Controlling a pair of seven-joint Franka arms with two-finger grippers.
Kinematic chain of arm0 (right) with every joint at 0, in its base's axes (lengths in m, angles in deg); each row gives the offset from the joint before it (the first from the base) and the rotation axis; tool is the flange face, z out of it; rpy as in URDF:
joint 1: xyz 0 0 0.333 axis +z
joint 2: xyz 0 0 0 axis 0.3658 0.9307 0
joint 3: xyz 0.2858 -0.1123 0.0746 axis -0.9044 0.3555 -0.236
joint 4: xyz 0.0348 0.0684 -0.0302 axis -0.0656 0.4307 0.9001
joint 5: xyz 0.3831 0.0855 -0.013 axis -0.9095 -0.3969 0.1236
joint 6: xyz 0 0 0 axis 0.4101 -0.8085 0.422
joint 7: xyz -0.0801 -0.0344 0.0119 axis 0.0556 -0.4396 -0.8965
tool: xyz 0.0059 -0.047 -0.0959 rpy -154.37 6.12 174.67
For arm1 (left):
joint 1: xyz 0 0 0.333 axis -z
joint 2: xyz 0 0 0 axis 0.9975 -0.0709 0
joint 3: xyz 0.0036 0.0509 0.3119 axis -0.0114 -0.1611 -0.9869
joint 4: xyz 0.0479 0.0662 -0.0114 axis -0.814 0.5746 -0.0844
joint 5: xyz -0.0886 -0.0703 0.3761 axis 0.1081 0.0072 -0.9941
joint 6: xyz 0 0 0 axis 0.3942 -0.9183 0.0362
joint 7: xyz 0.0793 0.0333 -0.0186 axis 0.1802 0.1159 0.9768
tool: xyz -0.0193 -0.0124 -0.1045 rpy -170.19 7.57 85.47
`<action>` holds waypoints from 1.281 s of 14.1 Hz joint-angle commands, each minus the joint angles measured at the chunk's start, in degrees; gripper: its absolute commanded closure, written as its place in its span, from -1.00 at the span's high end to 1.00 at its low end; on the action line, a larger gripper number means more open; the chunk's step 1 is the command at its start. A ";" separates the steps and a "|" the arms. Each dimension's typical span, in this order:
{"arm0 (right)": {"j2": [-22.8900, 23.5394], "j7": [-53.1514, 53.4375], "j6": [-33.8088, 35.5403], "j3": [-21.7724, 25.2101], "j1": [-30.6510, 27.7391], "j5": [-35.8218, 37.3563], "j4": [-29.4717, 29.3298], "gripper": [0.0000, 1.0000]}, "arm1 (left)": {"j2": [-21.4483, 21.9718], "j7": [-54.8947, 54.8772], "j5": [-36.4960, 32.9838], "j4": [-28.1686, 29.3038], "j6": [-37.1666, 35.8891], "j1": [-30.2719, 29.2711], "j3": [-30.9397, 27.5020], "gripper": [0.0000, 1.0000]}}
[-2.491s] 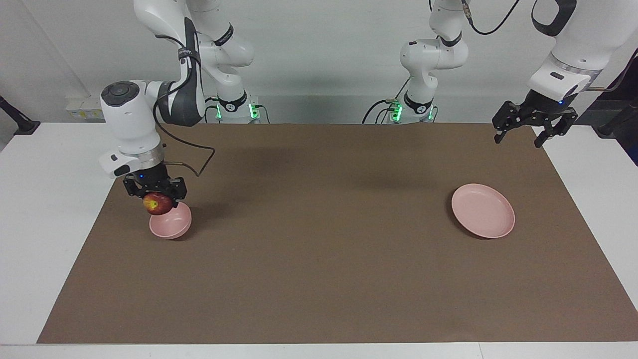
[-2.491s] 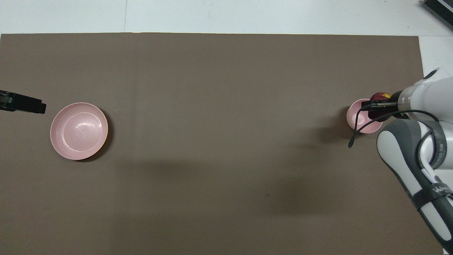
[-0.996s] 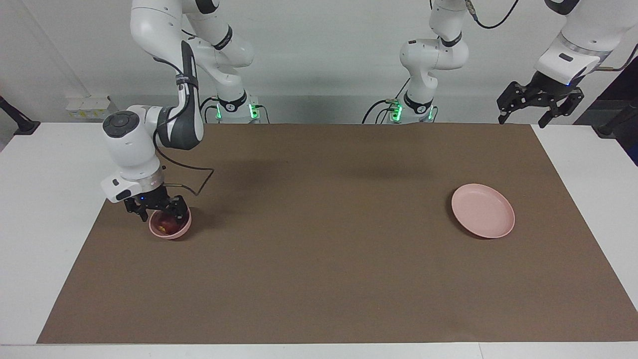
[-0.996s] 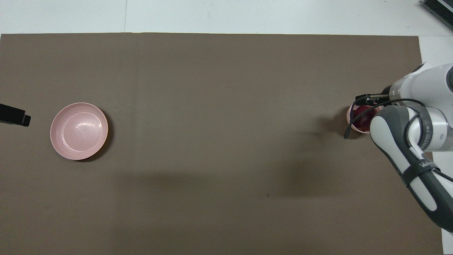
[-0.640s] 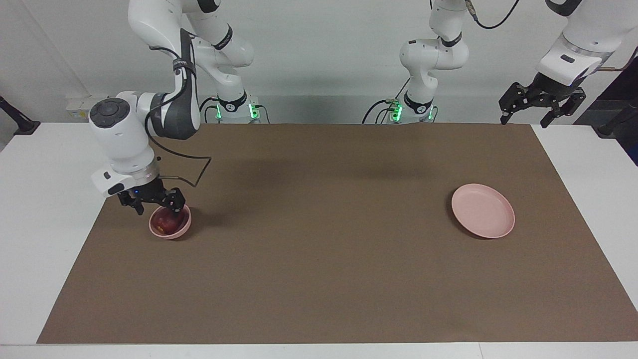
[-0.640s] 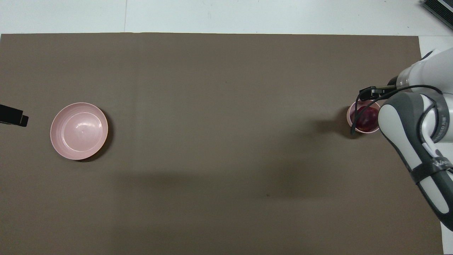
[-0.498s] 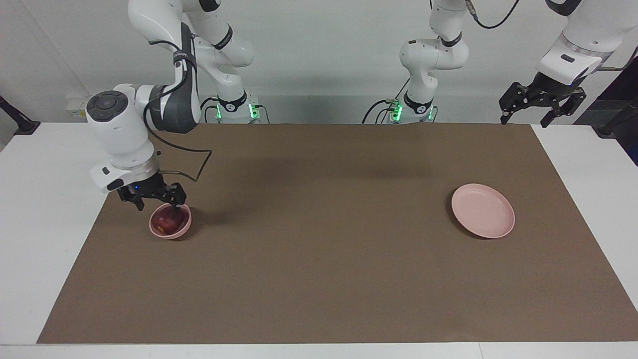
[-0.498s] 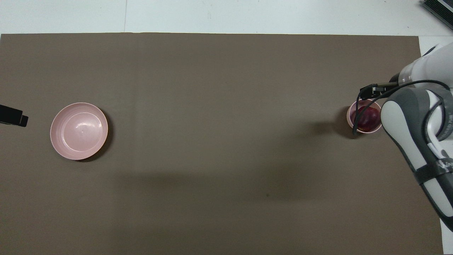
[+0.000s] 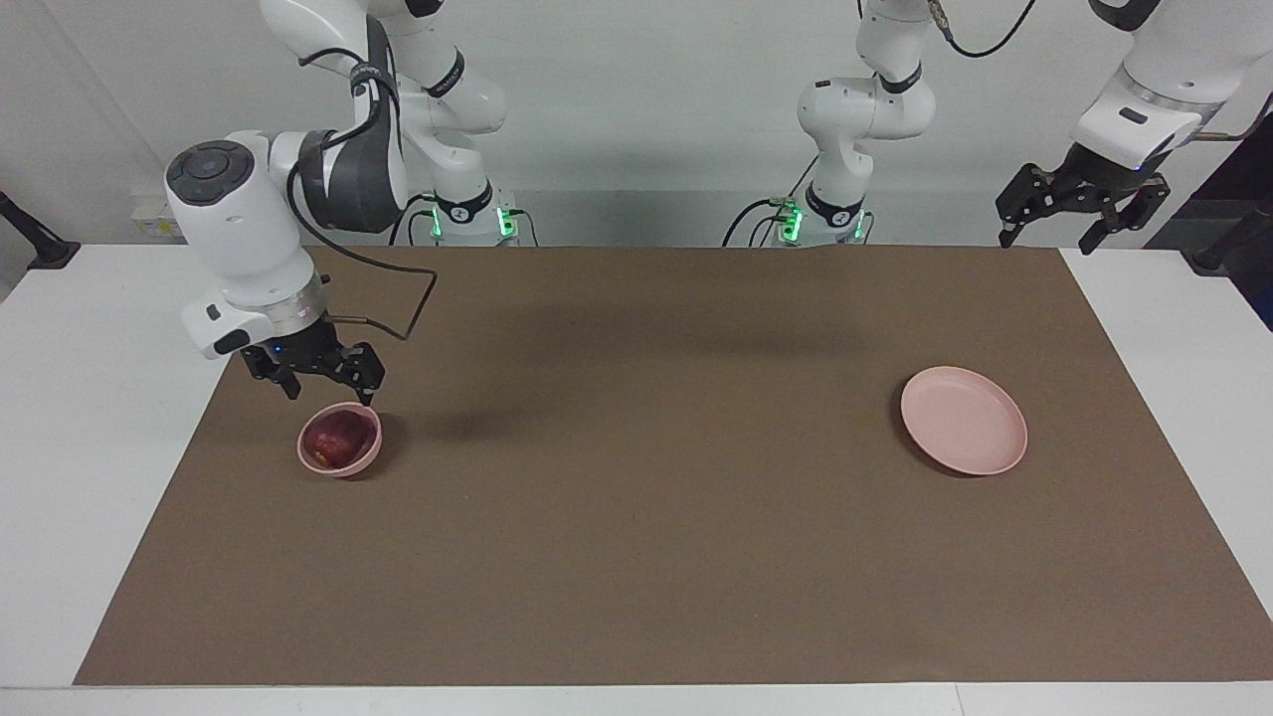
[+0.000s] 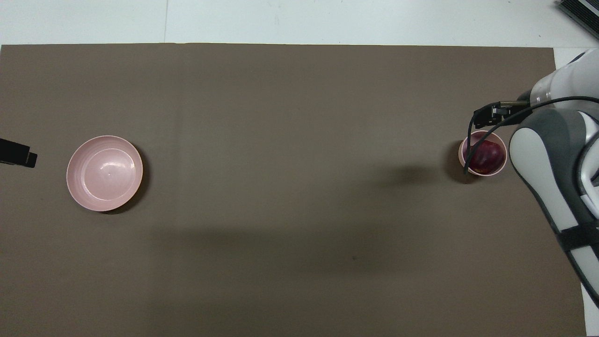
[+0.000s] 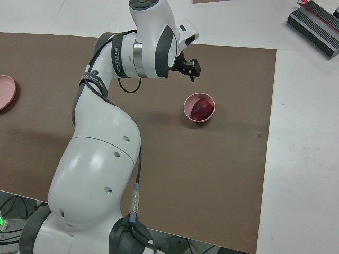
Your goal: Move apple from plate to bowl
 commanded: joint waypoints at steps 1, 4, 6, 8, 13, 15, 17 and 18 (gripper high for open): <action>-1.43 0.66 1.97 -0.38 -0.59 -1.26 -0.44 1.00 | 1.29 0.56 -0.53 1.27 -0.52 1.07 -0.78 1.00; -3.80 0.57 4.51 -0.29 -0.59 -1.26 -0.44 1.00 | 1.29 0.56 -0.53 1.27 -0.52 1.07 -0.78 1.00; -6.61 0.49 7.75 -0.38 -0.59 -1.26 -0.09 1.00 | 1.29 0.56 -0.53 1.27 -0.52 1.07 -0.78 1.00; -8.63 0.57 10.48 -0.38 -0.50 -1.35 0.18 1.00 | 1.29 0.56 -0.53 1.27 -0.52 1.07 -0.78 1.00; -11.63 0.23 15.77 -0.38 -0.59 -2.93 0.53 1.00 | 1.29 0.48 -0.53 1.27 -0.52 1.07 -0.78 1.00; -11.63 0.22 15.59 -0.29 -0.59 -3.46 0.62 1.00 | 1.29 0.56 -0.53 1.27 -0.52 1.07 -0.78 1.00; -11.63 0.22 15.59 -0.29 -0.59 -3.37 0.53 1.00 | 1.29 0.56 -0.53 1.27 -0.52 1.07 -0.78 1.00; -11.54 0.22 15.42 -0.29 -0.59 -3.37 0.44 1.00 | 1.29 0.56 -0.53 1.27 -0.52 1.07 -0.78 1.00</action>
